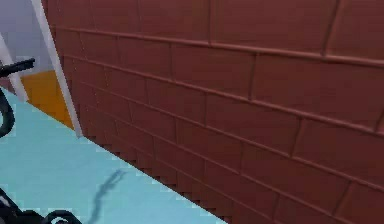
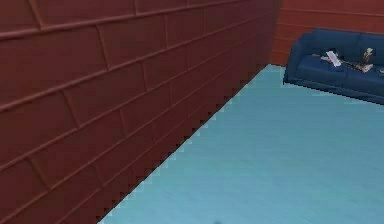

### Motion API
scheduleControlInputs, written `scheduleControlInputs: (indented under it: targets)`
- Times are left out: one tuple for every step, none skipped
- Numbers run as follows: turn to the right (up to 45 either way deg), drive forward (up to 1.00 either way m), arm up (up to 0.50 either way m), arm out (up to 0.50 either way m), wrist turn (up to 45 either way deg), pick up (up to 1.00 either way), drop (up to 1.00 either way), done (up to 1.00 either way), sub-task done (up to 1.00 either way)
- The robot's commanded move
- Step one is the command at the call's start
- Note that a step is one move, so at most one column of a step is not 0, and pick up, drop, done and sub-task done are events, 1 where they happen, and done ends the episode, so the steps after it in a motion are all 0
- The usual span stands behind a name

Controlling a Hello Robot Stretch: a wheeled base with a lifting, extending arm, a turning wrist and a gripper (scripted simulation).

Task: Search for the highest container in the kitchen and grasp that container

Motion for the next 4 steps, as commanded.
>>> scheduleControlInputs:
  targets:
    - [15.0,0.00,0.00,0.00,0.0,0.00,0.00,0.00,0.00]
    - [0.0,0.45,0.00,0.00,0.0,0.00,0.00,0.00,0.00]
    - [-45.0,0.00,0.00,0.00,0.0,0.00,0.00,0.00,0.00]
    - [-18.0,0.00,0.00,0.00,0.0,0.00,0.00,0.00,0.00]
